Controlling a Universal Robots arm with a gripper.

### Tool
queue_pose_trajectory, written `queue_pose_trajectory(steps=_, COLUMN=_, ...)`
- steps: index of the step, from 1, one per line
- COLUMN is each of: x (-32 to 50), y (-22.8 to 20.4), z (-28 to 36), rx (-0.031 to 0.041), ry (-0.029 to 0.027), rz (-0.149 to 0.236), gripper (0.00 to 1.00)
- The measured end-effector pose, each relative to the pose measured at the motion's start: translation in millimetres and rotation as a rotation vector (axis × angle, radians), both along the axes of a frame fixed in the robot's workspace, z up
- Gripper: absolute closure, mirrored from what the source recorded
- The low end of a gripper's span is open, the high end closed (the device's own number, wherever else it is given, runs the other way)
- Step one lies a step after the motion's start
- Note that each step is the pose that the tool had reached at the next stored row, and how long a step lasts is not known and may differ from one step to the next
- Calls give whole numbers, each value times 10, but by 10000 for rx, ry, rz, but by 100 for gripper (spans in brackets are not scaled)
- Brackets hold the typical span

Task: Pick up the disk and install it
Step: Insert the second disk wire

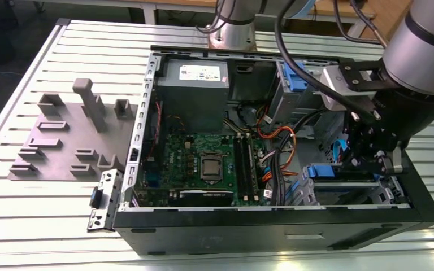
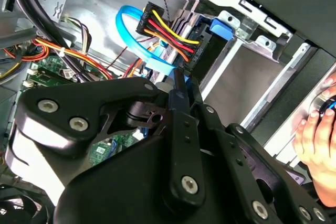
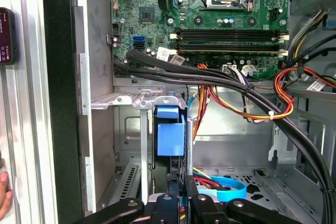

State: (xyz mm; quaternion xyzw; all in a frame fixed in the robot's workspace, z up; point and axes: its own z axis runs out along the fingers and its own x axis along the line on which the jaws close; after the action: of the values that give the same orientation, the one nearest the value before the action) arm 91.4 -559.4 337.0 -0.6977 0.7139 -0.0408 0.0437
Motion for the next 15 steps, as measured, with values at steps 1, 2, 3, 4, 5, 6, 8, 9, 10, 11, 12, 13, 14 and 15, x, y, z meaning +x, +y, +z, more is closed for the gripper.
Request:
queue_pose_trajectory(steps=1, x=0, y=0, z=-2, rx=-1, ry=0, rz=0, gripper=84)
queue_pose_trajectory(steps=2, x=0, y=-1, z=-3, rx=-3, ry=0, rz=0, gripper=84)
queue_pose_trajectory(steps=3, x=0, y=-2, z=-6, rx=-2, ry=0, rz=0, gripper=84)
queue_pose_trajectory(steps=4, x=0, y=-3, z=-8, rx=-2, ry=0, rz=0, gripper=84)
queue_pose_trajectory(steps=5, x=0, y=-3, z=-11, rx=-2, ry=0, rz=0, gripper=84)
queue_pose_trajectory(steps=6, x=0, y=-3, z=-14, rx=-1, ry=0, rz=0, gripper=84)
queue_pose_trajectory(steps=8, x=0, y=-4, z=-19, rx=-2, ry=0, rz=0, gripper=84)
queue_pose_trajectory(steps=9, x=0, y=-4, z=-22, rx=-2, ry=0, rz=0, gripper=84)
queue_pose_trajectory(steps=10, x=0, y=-5, z=-24, rx=-1, ry=0, rz=0, gripper=84)
queue_pose_trajectory(steps=11, x=0, y=-5, z=-26, rx=-3, ry=0, rz=0, gripper=84)
queue_pose_trajectory(steps=12, x=0, y=-5, z=-27, rx=-2, ry=0, rz=0, gripper=84)
queue_pose_trajectory(steps=13, x=0, y=-5, z=-28, rx=-2, ry=0, rz=0, gripper=84)
queue_pose_trajectory(steps=14, x=0, y=-6, z=-30, rx=-3, ry=0, rz=0, gripper=84)
queue_pose_trajectory(steps=15, x=0, y=-6, z=-31, rx=-3, ry=0, rz=0, gripper=84)
